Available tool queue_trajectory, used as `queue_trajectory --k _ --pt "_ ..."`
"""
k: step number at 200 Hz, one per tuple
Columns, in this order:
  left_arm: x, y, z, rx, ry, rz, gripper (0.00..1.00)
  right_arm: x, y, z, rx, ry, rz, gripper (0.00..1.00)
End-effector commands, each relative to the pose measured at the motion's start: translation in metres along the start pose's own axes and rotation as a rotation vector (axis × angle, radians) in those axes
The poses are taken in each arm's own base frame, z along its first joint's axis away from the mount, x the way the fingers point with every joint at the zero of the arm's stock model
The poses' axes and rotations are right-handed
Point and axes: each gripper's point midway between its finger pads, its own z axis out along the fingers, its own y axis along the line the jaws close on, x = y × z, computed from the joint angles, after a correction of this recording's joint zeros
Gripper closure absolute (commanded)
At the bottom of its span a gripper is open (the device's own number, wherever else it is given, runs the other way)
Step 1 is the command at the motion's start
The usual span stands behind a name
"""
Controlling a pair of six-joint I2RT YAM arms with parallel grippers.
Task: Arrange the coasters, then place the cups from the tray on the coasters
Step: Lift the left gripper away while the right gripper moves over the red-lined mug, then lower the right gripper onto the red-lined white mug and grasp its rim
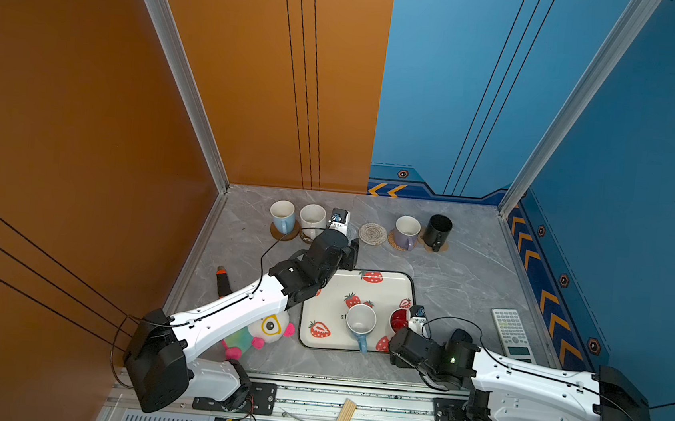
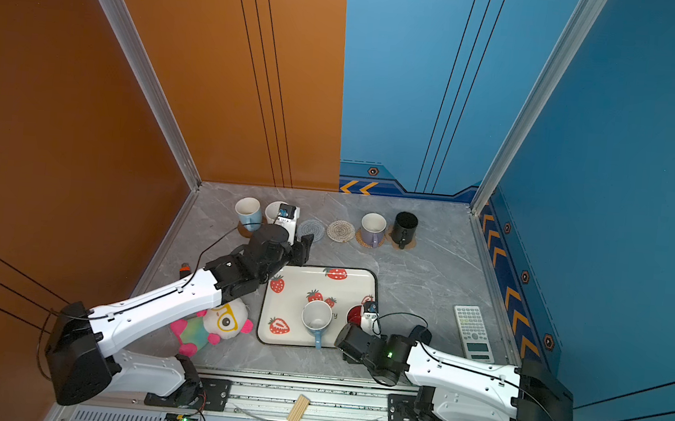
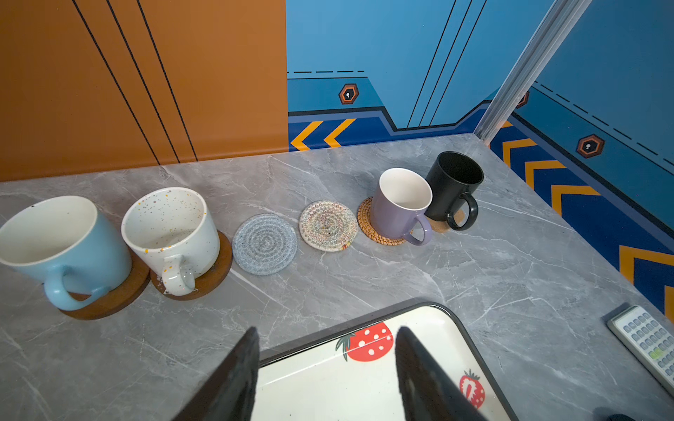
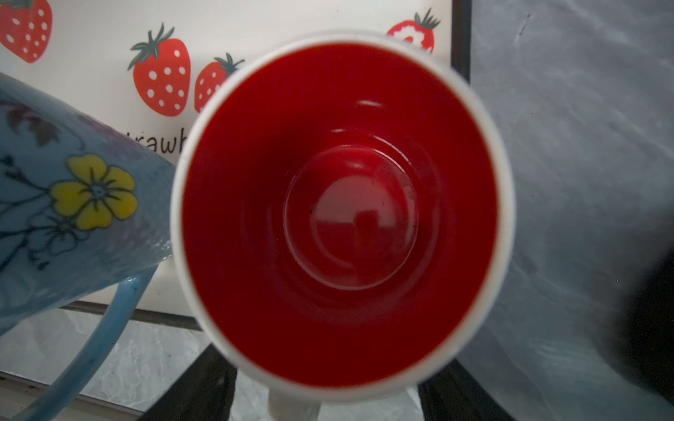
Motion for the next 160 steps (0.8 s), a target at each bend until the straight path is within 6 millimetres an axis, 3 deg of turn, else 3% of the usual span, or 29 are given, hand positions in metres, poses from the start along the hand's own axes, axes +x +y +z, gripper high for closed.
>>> queue_trajectory --k 1,21,97,160 --pt "-0.006 -0.009 0.001 0.025 -0.005 -0.005 0.40 0.002 0.001 0.004 0.003 0.012 -0.011 0.27" --pt "-0.006 -0.009 0.002 0.025 -0.002 -0.003 0.40 0.002 -0.001 0.007 0.012 0.020 -0.014 0.28" --pt "-0.005 -0.013 0.007 0.031 0.013 0.008 0.40 0.002 -0.007 0.011 0.032 0.037 -0.019 0.54" --pt "-0.003 -0.015 0.010 0.033 0.023 0.012 0.39 0.003 -0.011 0.013 0.049 0.043 -0.027 0.64"
